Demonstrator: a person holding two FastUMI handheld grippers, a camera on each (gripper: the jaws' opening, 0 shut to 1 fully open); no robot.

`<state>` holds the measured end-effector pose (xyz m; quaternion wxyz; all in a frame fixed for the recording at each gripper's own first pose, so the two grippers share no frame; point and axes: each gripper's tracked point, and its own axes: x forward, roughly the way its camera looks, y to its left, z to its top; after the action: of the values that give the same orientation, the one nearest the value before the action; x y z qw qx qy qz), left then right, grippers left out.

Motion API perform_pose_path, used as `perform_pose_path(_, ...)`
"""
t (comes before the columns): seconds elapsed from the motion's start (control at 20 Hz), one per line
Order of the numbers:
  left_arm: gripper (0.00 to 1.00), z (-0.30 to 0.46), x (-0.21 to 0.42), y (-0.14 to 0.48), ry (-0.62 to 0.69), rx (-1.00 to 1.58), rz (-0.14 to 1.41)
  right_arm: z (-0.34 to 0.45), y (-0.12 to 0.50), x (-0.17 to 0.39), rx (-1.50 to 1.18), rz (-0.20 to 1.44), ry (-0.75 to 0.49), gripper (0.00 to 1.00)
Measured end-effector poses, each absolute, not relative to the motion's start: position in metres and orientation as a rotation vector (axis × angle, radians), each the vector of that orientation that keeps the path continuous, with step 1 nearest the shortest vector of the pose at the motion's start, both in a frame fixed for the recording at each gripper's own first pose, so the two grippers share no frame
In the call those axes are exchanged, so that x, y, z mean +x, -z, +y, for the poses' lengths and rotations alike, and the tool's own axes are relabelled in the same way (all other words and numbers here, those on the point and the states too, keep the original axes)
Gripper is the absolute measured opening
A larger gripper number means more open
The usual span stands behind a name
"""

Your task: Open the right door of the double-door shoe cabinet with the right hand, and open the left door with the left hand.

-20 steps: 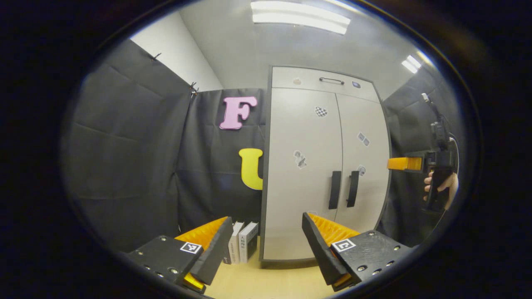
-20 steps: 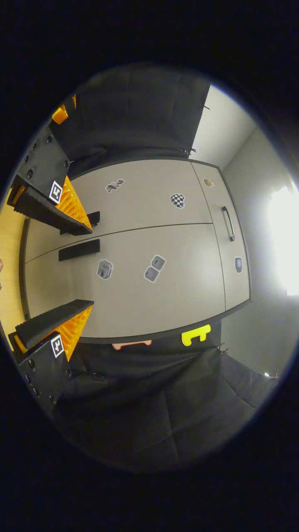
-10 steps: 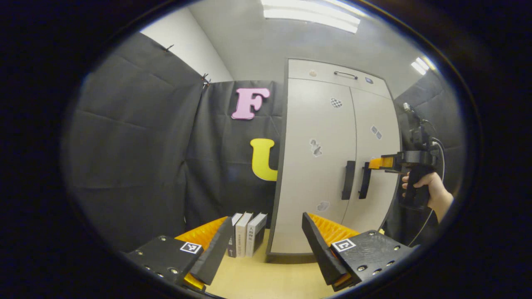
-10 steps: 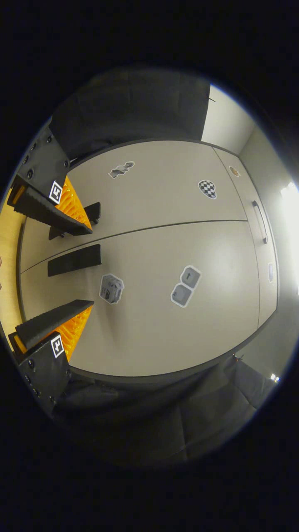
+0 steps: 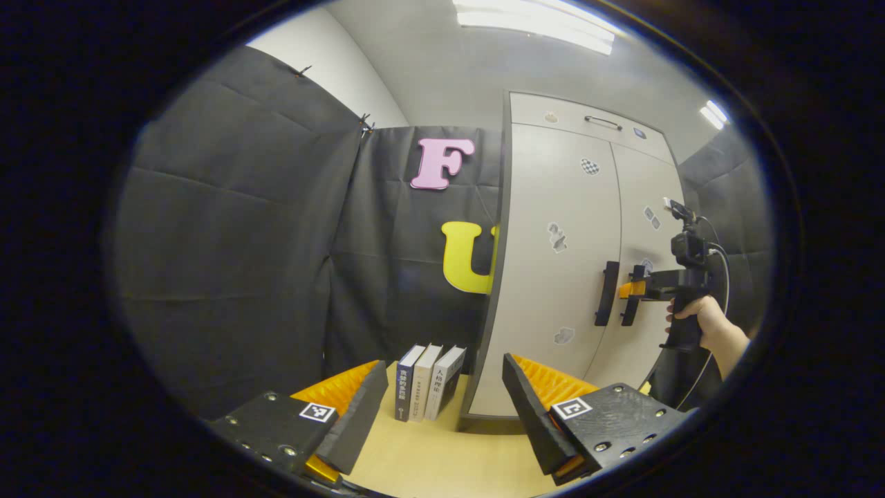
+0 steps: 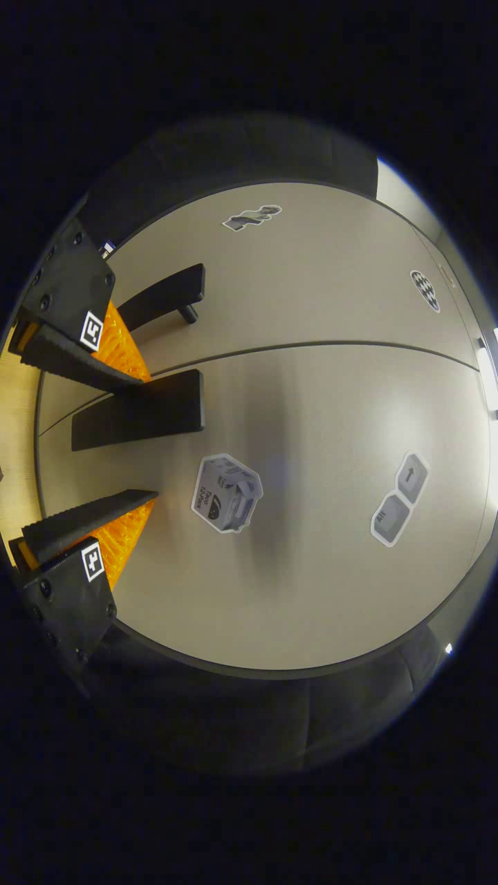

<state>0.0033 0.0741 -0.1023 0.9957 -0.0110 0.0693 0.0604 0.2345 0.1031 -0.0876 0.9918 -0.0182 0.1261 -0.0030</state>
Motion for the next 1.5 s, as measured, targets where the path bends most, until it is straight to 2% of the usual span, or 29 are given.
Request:
perform_pose_path(0.05, 0.96, 0.074, 0.004, 0.104, -0.121, -0.024, 0.141, 0.105, 0.087, 0.231, -0.046, 0.247, 0.005, 0.83)
perform_pose_path(0.1, 0.97, 0.074, 0.005, 0.105, -0.121, -0.025, 0.144, 0.108, 0.089, 0.233, -0.048, 0.249, 0.005, 0.68)
perform_pose_path(0.15, 0.96, 0.073, 0.005, 0.105, -0.120, -0.027, 0.144, 0.110, 0.088, 0.230, -0.049, 0.259, -0.007, 0.65)
perform_pose_path(0.3, 0.97, 0.068, 0.007, 0.104, -0.102, -0.020, 0.139, 0.115, 0.090, 0.231, -0.055, 0.264, -0.013, 0.35)
perform_pose_path(0.35, 0.97, 0.066, 0.007, 0.104, -0.096, -0.014, 0.139, 0.115, 0.089, 0.231, -0.057, 0.254, -0.014, 0.35)
perform_pose_path(0.4, 0.96, 0.063, 0.007, 0.103, -0.092, -0.010, 0.139, 0.116, 0.088, 0.232, -0.066, 0.251, -0.023, 0.30)
perform_pose_path(0.45, 0.96, 0.059, 0.006, 0.103, -0.086, -0.008, 0.137, 0.116, 0.088, 0.231, -0.083, 0.245, -0.038, 0.30)
perform_pose_path(0.6, 0.97, 0.049, 0.002, 0.106, -0.064, -0.005, 0.144, 0.117, 0.088, 0.230, -0.086, 0.259, -0.082, 0.05)
perform_pose_path(0.7, 0.99, 0.044, 0.000, 0.108, -0.057, 0.005, 0.151, 0.117, 0.090, 0.231, -0.100, 0.264, -0.095, 0.02)
perform_pose_path(0.75, 0.97, 0.042, -0.002, 0.107, -0.052, 0.012, 0.151, 0.117, 0.090, 0.231, -0.102, 0.259, -0.093, 0.05)
perform_pose_path(0.85, 0.97, 0.038, -0.006, 0.105, -0.049, 0.024, 0.145, 0.117, 0.090, 0.228, -0.108, 0.255, -0.098, 0.05)
perform_pose_path(0.9, 0.96, 0.035, -0.008, 0.103, -0.046, 0.026, 0.142, 0.117, 0.090, 0.226, -0.102, 0.257, -0.103, 0.02)
perform_pose_path(0.95, 0.96, 0.034, -0.011, 0.102, -0.045, 0.027, 0.140, 0.117, 0.090, 0.225, -0.098, 0.255, -0.109, 0.05)
perform_pose_path(1.0, 0.96, 0.032, -0.013, 0.101, -0.043, 0.026, 0.141, 0.117, 0.089, 0.224, -0.100, 0.253, -0.115, 0.02)
perform_pose_path(1.2, 0.99, 0.025, -0.024, 0.101, -0.042, 0.043, 0.146, 0.116, 0.087, 0.206, -0.085, 0.241, -0.153, 0.02)
perform_pose_path(1.25, 0.99, 0.024, -0.027, 0.102, -0.041, 0.046, 0.149, 0.115, 0.087, 0.202, -0.077, 0.238, -0.164, 0.05)
perform_pose_path(1.35, 0.99, 0.021, -0.032, 0.101, -0.039, 0.052, 0.150, 0.112, 0.086, 0.191, -0.069, 0.231, -0.185, 0.02)
perform_pose_path(1.4, 0.99, 0.019, -0.035, 0.100, -0.039, 0.055, 0.149, 0.111, 0.085, 0.186, -0.067, 0.230, -0.194, 0.05)
perform_pose_path(1.5, 0.97, 0.015, -0.040, 0.100, -0.039, 0.056, 0.152, 0.107, 0.084, 0.174, -0.066, 0.229, -0.212, 0.05)
